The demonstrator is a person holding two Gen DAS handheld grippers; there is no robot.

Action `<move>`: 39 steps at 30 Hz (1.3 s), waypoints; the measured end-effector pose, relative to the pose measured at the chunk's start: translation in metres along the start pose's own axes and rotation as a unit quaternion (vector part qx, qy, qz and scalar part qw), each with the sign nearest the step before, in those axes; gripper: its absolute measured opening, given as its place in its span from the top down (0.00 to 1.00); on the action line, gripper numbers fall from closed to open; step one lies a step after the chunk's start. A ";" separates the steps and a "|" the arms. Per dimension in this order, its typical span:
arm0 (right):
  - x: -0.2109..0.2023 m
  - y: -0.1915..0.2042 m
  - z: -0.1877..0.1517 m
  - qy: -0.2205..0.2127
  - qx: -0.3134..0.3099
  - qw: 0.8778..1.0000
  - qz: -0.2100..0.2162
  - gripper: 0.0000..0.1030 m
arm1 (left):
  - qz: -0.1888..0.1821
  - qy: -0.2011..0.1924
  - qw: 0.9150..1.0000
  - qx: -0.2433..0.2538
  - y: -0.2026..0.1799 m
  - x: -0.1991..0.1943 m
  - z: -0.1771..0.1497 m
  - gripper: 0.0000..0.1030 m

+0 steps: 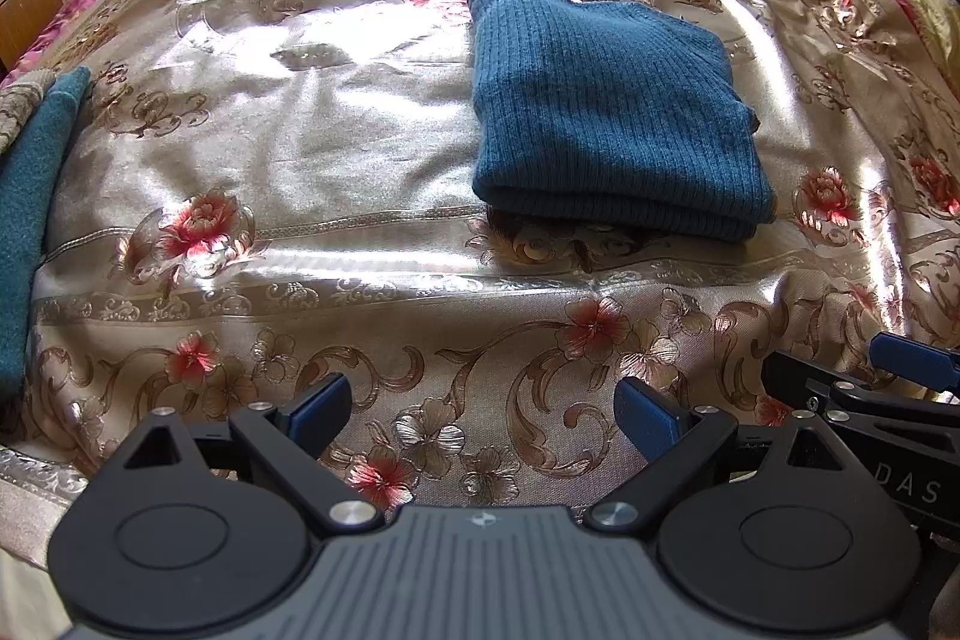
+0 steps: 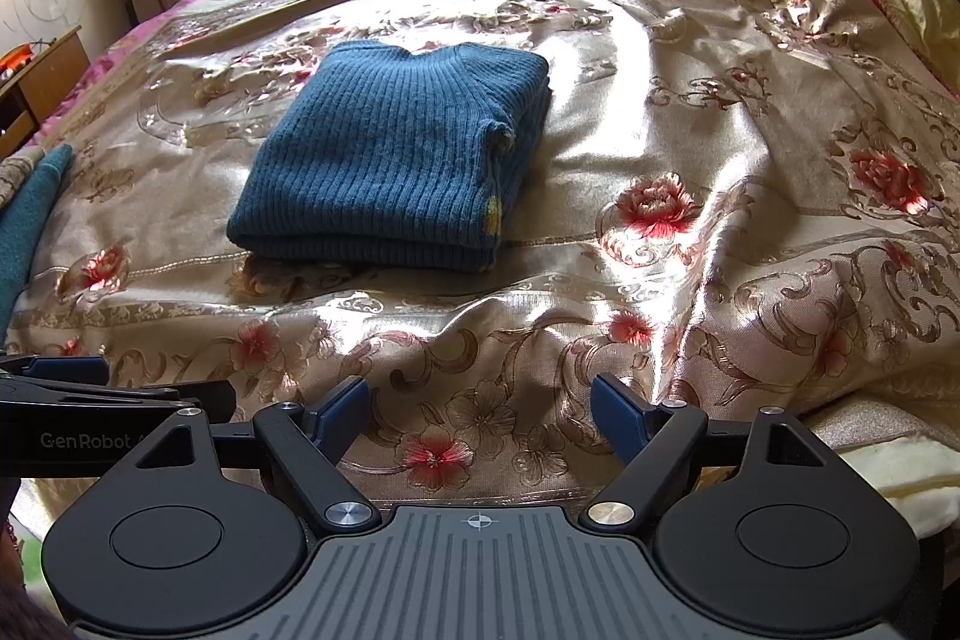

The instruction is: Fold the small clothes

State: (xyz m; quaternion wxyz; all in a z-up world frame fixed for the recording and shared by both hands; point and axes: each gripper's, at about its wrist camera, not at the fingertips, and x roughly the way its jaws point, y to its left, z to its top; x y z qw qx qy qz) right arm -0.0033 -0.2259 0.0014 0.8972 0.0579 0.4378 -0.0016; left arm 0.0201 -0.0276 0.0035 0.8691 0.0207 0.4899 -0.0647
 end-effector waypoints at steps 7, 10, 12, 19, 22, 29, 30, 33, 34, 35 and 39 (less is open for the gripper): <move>0.000 0.000 0.001 0.000 0.000 1.000 0.000 0.20 | 0.002 -0.001 1.000 0.001 0.000 0.002 -0.001 0.05; 0.000 0.000 0.001 0.000 0.000 1.000 0.000 0.20 | 0.002 0.000 1.000 0.001 0.000 0.001 -0.001 0.05; 0.000 0.000 -0.001 0.001 -0.001 1.000 0.000 0.20 | 0.002 -0.001 1.000 0.001 0.000 0.001 -0.001 0.05; 0.000 0.000 -0.001 0.001 -0.001 1.000 0.001 0.20 | 0.003 -0.002 1.000 0.003 0.000 0.002 -0.002 0.05; 0.000 0.000 -0.002 0.002 -0.001 1.000 0.001 0.20 | 0.003 -0.002 1.000 0.002 0.000 0.002 -0.002 0.05; 0.000 0.000 -0.002 0.002 -0.001 1.000 0.001 0.20 | 0.003 -0.001 1.000 0.002 0.000 0.002 -0.002 0.05; 0.000 0.000 -0.001 0.002 -0.001 1.000 0.001 0.20 | 0.004 -0.001 1.000 0.002 -0.001 0.002 -0.002 0.05; 0.000 0.000 -0.001 0.002 -0.001 1.000 0.001 0.20 | 0.004 -0.001 1.000 0.002 0.000 0.002 -0.002 0.05; 0.000 0.000 -0.001 0.002 -0.001 1.000 0.001 0.20 | 0.003 -0.001 1.000 0.002 -0.001 0.002 -0.002 0.05; 0.000 0.000 -0.002 0.002 -0.001 1.000 0.001 0.20 | 0.003 -0.001 1.000 0.002 -0.001 0.002 -0.002 0.05; 0.000 0.001 -0.001 0.002 -0.001 1.000 0.001 0.20 | 0.004 -0.001 1.000 0.002 -0.001 0.002 -0.002 0.05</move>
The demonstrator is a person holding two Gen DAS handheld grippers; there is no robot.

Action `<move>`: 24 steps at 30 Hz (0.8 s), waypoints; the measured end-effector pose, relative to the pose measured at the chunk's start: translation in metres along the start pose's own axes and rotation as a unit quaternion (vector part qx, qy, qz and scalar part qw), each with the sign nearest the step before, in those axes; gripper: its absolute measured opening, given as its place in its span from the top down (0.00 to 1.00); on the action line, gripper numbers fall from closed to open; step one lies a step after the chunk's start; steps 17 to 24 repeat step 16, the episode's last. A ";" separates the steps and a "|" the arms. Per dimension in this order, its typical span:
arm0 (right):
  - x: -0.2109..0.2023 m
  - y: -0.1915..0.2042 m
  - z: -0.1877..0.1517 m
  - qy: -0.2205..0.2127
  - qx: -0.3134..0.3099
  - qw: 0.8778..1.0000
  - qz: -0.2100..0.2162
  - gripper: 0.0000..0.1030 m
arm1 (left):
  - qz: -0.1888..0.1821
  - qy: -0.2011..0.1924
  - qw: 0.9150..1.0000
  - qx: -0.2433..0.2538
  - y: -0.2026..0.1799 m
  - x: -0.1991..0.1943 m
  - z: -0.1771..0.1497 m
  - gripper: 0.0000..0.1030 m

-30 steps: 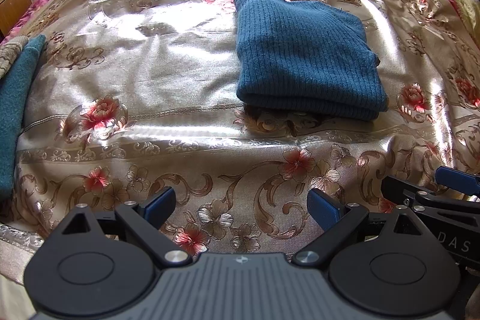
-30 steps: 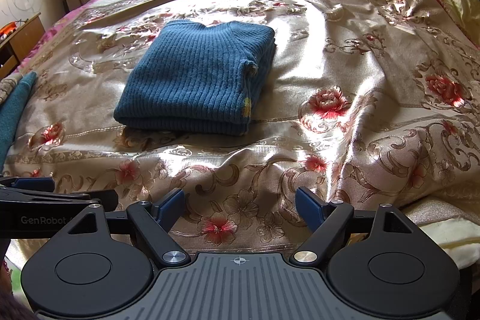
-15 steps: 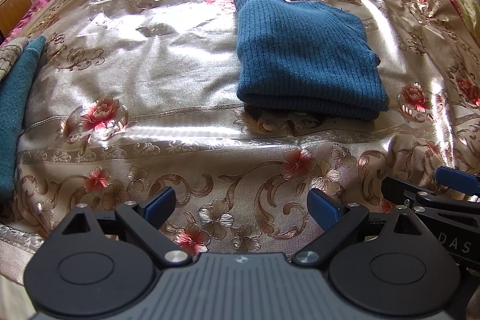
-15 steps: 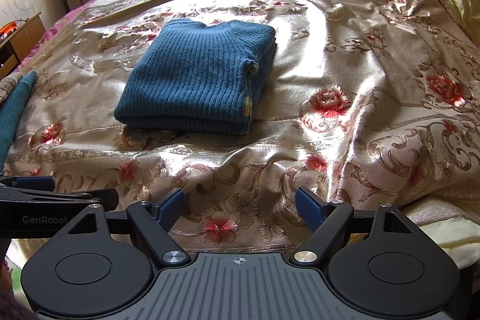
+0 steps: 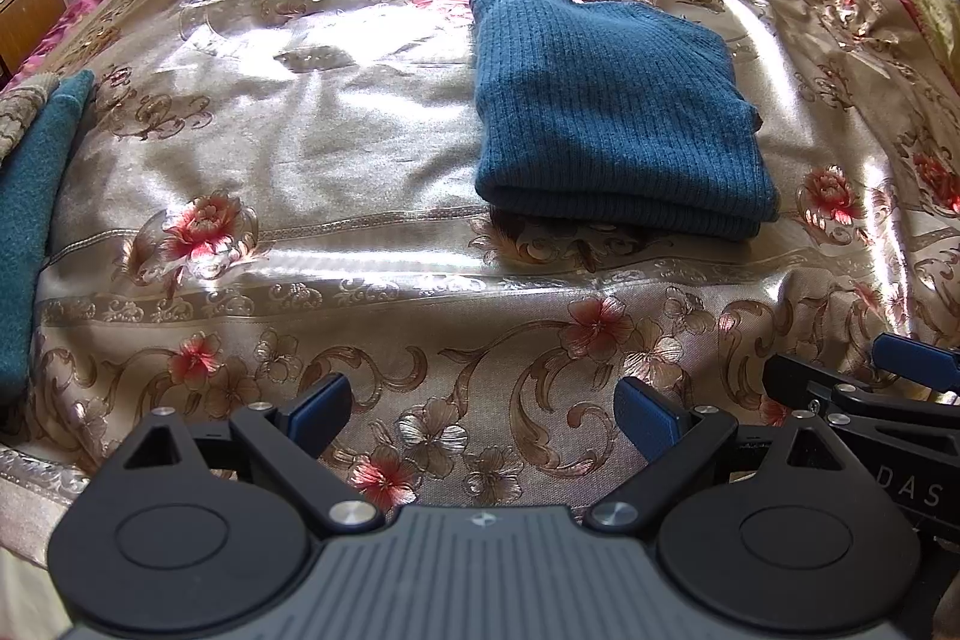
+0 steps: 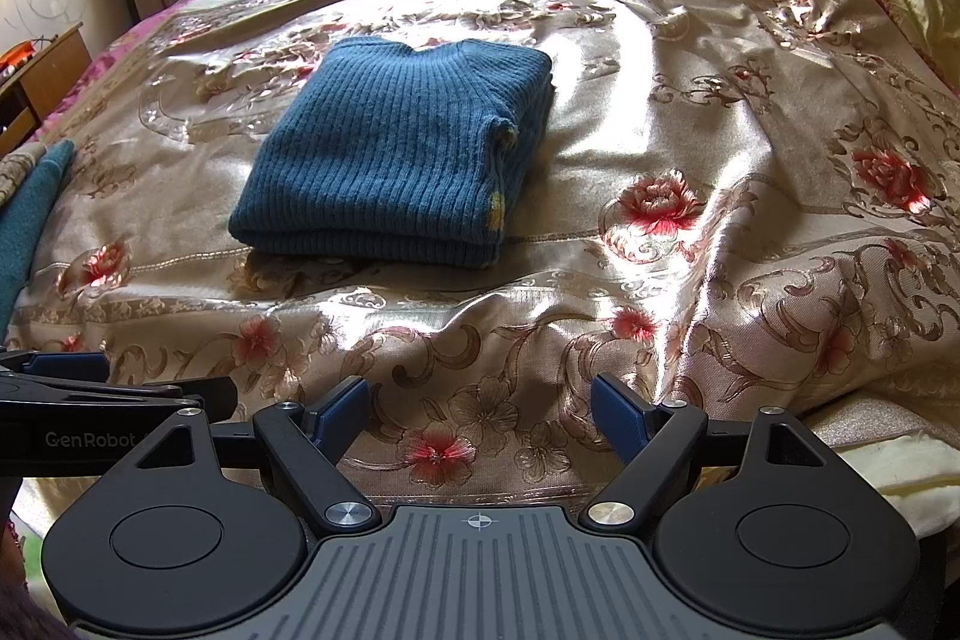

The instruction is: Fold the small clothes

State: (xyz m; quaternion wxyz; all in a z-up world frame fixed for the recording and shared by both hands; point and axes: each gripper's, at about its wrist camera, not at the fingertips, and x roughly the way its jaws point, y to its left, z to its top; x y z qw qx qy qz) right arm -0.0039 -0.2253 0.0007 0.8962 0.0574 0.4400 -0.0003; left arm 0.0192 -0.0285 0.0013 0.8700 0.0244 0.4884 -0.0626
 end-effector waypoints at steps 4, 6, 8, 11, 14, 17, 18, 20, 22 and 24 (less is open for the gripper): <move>0.000 0.000 0.000 0.000 0.000 1.000 0.000 0.20 | 0.001 -0.001 1.000 -0.001 0.001 -0.001 0.000 0.05; 0.000 0.000 0.000 0.000 0.000 1.000 0.000 0.20 | 0.002 -0.002 1.000 -0.001 0.001 -0.001 0.000 0.05; 0.000 0.000 0.000 0.000 0.000 1.000 0.000 0.19 | 0.002 -0.002 1.000 -0.002 0.001 -0.001 0.000 0.05; 0.000 0.000 0.000 0.000 0.000 1.000 0.000 0.19 | 0.001 -0.002 1.000 -0.005 0.001 -0.002 0.000 0.05; 0.000 0.000 0.000 0.000 0.000 1.000 0.000 0.19 | 0.001 -0.002 1.000 -0.005 0.000 -0.001 0.000 0.05; 0.000 0.000 0.000 0.000 0.000 1.000 0.000 0.19 | 0.000 0.000 1.000 -0.006 0.000 -0.001 0.000 0.05; 0.000 0.000 0.000 0.000 0.000 1.000 0.000 0.19 | 0.000 0.000 1.000 -0.006 0.000 -0.001 0.000 0.05; 0.000 0.000 0.000 0.000 0.000 1.000 0.000 0.19 | 0.000 0.000 1.000 -0.006 0.000 -0.001 0.000 0.05; 0.000 0.000 0.000 0.000 0.000 1.000 0.000 0.19 | 0.000 0.000 1.000 -0.006 0.000 -0.001 0.000 0.05; 0.000 0.000 0.000 0.000 0.000 1.000 0.000 0.19 | 0.000 0.000 1.000 -0.006 0.000 -0.001 0.000 0.05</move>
